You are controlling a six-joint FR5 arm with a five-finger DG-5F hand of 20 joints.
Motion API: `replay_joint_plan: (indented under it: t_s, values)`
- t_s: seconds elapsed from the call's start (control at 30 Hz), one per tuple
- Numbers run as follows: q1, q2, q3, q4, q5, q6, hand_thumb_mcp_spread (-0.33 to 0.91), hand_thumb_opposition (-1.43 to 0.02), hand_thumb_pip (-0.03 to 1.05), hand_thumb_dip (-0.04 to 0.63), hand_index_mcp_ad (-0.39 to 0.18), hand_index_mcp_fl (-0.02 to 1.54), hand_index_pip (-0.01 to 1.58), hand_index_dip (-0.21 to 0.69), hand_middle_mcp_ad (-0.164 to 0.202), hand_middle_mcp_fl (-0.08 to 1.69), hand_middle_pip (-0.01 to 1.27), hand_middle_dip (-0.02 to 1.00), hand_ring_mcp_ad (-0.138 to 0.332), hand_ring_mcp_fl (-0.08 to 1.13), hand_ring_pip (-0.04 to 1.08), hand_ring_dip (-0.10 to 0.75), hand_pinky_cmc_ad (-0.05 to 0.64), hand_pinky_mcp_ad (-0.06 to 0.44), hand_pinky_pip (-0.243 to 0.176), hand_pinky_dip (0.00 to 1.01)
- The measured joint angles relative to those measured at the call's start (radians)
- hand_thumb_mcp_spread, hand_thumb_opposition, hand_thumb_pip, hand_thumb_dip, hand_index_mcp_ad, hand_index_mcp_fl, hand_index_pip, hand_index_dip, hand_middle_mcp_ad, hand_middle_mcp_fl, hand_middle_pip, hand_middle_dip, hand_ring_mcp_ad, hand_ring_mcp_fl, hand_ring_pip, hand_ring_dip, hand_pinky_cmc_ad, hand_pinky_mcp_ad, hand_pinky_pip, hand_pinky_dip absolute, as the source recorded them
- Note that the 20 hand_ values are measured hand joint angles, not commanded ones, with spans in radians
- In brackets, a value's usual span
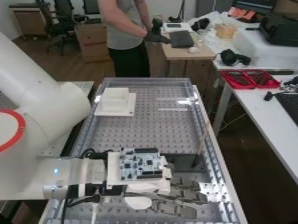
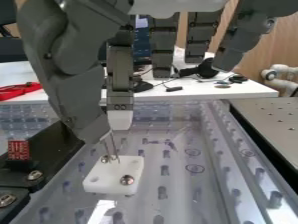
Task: Grab the paper clip and place it in the clear container
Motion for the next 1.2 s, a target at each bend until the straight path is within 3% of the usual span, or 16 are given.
replay_joint_plan:
  t_s: [0.8,1.2]
  values:
    - [-0.005,-0.006,0.001,0.002,-0.019,-0.034,0.45,-0.83,0.63,0.253,-0.169,0.33,1.48,0.051,0.077,0.17,0.12,0.19,0.141,0.03,0.09,0.103,0.325,0.178,-0.01,0.19]
    - [-0.006,-0.012,0.007,-0.001,-0.021,-0.035,0.49,-0.89,0.62,0.253,-0.202,0.4,1.55,0.033,0.077,0.19,0.12,0.19,0.141,0.03,0.09,0.101,0.323,0.182,-0.01,0.19]
